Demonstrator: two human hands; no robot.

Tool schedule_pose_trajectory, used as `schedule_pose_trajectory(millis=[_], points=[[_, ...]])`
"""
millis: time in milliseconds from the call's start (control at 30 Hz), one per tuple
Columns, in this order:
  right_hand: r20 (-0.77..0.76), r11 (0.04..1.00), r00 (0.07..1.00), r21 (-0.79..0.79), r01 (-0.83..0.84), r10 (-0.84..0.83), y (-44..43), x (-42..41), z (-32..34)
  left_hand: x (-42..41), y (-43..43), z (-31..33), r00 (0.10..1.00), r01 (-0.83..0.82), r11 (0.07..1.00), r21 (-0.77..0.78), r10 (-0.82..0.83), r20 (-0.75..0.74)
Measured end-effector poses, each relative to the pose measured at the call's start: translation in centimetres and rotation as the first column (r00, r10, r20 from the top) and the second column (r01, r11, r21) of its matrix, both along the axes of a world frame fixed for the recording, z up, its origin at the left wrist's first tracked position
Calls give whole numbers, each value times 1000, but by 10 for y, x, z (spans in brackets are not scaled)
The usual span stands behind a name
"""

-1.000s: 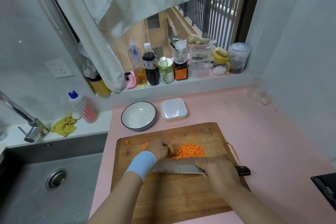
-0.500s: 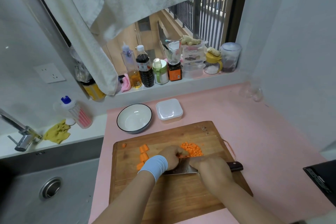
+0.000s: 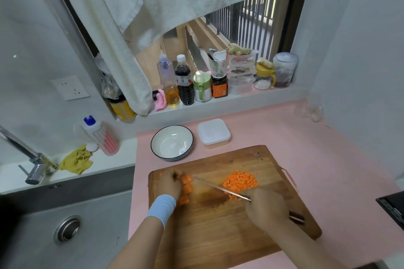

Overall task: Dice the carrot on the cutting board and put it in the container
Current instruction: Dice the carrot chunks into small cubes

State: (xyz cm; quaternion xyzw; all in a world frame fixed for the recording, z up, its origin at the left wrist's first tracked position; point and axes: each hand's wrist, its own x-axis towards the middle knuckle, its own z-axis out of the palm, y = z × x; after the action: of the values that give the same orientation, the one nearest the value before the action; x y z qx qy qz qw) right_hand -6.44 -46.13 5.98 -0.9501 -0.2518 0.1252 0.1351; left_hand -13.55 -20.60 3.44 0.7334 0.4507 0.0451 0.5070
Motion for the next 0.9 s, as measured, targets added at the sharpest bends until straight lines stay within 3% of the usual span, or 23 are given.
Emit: schedule_pose_trajectory(millis=[133,333,600,733,800,900], points=[[-182,982,971,80,170,-153,24,-13,-8,-26,12,-29,965,240,924,299,-194,-174],[-279,955,927,85,285,-252,52,-34,-24,-43,12,-45,879,475,790,388,-406,-249],[-293,937,906,77,340,-305,53,-45,-23,-25,-14,-56,841,540,759,363,-501,-205],[-305,934,902,87,347,-306,48,-46,-26,-12,-34,-51,791,606,615,504,-528,-308],[-333,928,892,104,358,-306,45,-47,-28,-10,-27,-53,751,631,569,528,-619,-230],[-349,921,881,105,374,-319,41,-47,-29,-13,-11,-64,620,717,471,514,-768,-161]])
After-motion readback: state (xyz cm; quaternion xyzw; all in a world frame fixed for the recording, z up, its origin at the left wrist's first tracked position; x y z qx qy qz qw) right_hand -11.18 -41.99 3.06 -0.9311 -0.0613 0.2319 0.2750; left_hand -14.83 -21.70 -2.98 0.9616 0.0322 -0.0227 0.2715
